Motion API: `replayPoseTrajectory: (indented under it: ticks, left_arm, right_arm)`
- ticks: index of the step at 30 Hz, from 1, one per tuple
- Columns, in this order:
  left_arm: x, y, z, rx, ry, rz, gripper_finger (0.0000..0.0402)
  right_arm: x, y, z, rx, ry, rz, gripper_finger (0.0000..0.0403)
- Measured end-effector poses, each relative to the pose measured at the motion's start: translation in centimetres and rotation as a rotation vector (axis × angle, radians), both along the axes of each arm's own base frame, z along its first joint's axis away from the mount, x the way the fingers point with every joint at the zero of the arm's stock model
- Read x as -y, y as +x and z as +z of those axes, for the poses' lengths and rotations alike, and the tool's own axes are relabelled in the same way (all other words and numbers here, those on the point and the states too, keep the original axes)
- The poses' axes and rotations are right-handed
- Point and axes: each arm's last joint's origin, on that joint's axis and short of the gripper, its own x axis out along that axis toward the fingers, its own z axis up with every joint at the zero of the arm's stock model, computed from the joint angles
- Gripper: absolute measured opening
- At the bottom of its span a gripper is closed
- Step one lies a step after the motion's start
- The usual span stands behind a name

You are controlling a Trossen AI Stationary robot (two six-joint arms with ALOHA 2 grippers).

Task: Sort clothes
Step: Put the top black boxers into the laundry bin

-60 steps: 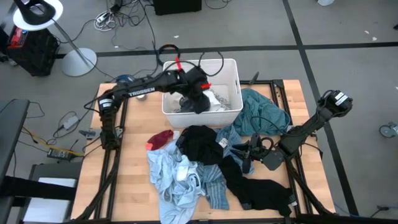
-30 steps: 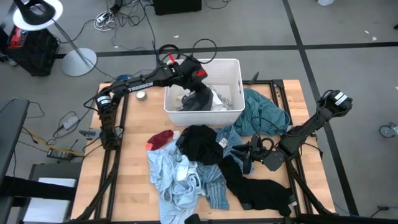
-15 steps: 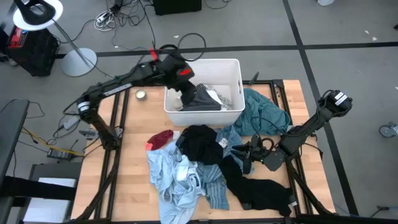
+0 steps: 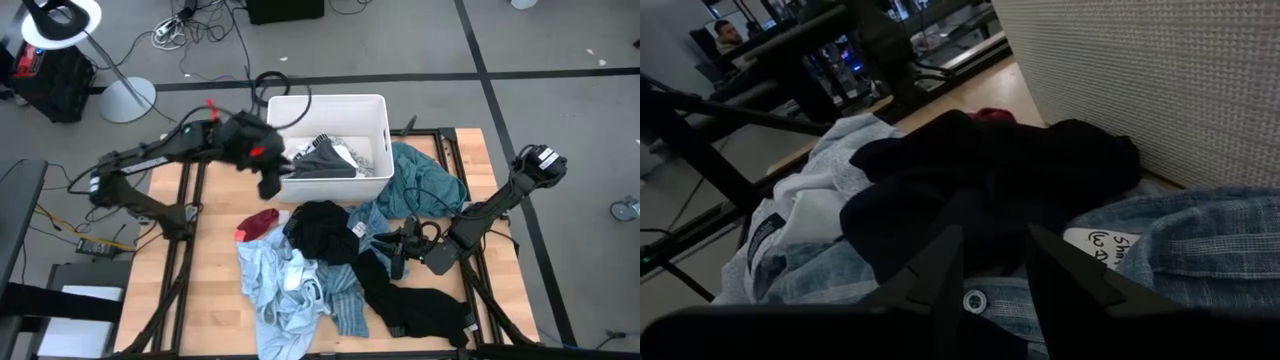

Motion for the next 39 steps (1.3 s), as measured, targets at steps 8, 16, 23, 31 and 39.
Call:
replayPoseTrajectory:
  ticks: [8, 16, 23, 31, 39]
  left_arm:
    - [3.0, -5.6, -3.2, 0.132, -0.048, -0.034, 0.0111]
    - [4.0, -11.3, -6.5, 0.198, -0.050, -0.002, 0.0111]
    - [4.1, -14.2, -9.2, 0.224, -0.022, 0.026, 0.0111]
    - [4.2, -15.9, -13.1, 0.204, -0.011, 0.050, 0.0111]
    - [4.2, -16.6, -12.9, 0.261, -0.026, 0.061, 0.0111]
  right_arm:
    - [-0.1, 0.3, 0.6, 0.021, -0.010, -0.011, 0.0109]
    - [0.2, 2.7, 4.1, -0.013, -0.090, 0.013, 0.0103]
    - [1.1, 4.5, 7.6, -0.130, -0.105, 0.049, 0.0102]
    - [0.7, 8.8, 9.0, -0.330, -0.128, 0.112, 0.0102]
    - [0.5, 15.2, 10.1, -0.528, -0.189, 0.204, 0.0103]
